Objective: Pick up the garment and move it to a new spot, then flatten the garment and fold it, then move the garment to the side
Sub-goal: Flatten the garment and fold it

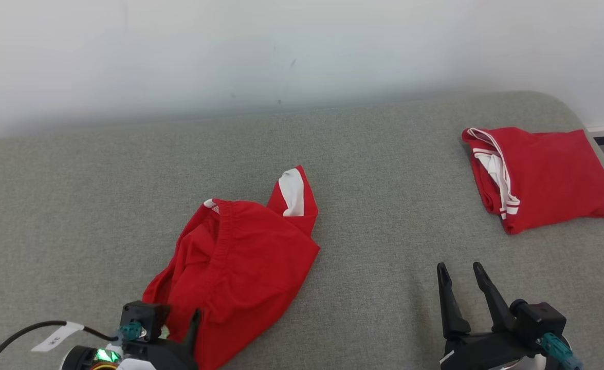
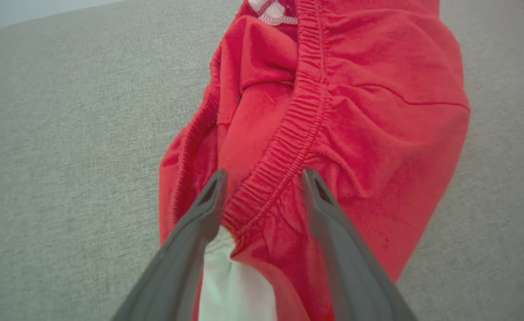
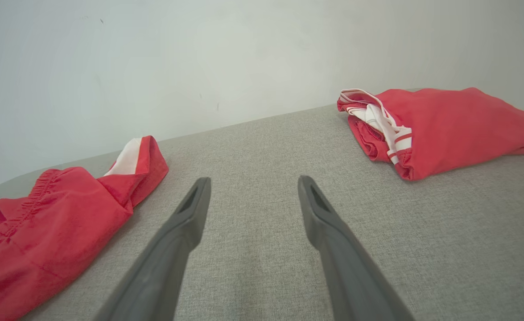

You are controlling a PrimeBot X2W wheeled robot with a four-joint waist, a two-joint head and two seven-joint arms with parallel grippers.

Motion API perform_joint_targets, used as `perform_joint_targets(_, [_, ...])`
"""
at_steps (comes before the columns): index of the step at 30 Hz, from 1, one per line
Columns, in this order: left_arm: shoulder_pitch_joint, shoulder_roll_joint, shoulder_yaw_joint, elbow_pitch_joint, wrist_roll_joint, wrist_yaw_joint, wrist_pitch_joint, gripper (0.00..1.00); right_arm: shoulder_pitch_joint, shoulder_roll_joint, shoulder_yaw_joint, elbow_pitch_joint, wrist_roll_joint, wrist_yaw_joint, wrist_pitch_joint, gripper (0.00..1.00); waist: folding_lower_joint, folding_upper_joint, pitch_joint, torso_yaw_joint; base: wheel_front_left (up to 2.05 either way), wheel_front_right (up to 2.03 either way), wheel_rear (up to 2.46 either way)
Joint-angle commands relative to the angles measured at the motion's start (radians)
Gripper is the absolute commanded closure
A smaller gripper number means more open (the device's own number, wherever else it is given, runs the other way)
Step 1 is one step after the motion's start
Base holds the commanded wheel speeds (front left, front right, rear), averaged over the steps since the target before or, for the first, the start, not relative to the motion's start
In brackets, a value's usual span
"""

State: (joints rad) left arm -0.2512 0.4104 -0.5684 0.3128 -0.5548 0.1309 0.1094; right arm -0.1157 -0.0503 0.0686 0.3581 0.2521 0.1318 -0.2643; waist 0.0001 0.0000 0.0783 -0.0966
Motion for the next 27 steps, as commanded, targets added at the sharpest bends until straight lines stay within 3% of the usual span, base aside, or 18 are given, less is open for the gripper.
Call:
perform_joint_targets(1, [-0.010, -0.005, 0.001, 0.003, 0.000, -0.005, -0.006, 1.00, 0.012, 0.000, -0.001, 0.000, -0.004, -0.002, -0.001, 0.00, -0.0001, 0.0000, -0.005, 0.004, 0.00, 0.00, 0.00])
perform_joint_targets(6, [-0.018, -0.014, 0.012, 0.021, -0.019, -0.016, -0.046, 1.00, 0.014, 0.000, -0.006, 0.000, -0.007, -0.002, -0.001, 0.00, -0.0001, 0.0000, -0.025, 0.024, 0.00, 0.00, 0.00])
perform_joint_targets(10, [-0.020, 0.002, 0.046, 0.000, -0.024, 0.005, -0.091, 1.00, 0.025, 0.000, -0.007, 0.001, -0.008, -0.002, -0.001, 0.00, -0.0001, 0.0000, -0.037, 0.045, 0.00, 0.00, 0.00])
perform_joint_targets(14, [0.005, 0.018, 0.040, -0.046, -0.036, -0.009, -0.065, 1.00, 0.030, 0.000, -0.004, 0.001, -0.004, -0.002, -0.001, 0.00, -0.0001, 0.0000, -0.039, 0.063, 0.00, 0.00, 0.00])
perform_joint_targets(15, [0.002, 0.025, 0.035, -0.060, -0.026, -0.015, -0.062, 0.73, 0.030, 0.000, -0.004, 0.000, -0.004, -0.002, -0.001, 0.00, -0.0001, 0.0000, -0.038, 0.065, 0.00, 0.00, 0.00])
perform_joint_targets(16, [-0.005, 0.028, 0.030, -0.072, -0.019, -0.017, -0.061, 0.03, 0.030, 0.000, -0.003, -0.001, -0.004, -0.002, -0.001, 0.00, -0.0001, 0.0000, -0.036, 0.067, 0.00, 0.00, 0.00])
perform_joint_targets(27, [-0.102, 0.038, -0.079, -0.080, 0.003, -0.099, 0.106, 0.00, 0.033, 0.000, -0.013, 0.001, -0.020, -0.002, -0.001, 0.00, -0.0001, 0.0000, -0.029, 0.069, 0.00, 0.00, 0.00])
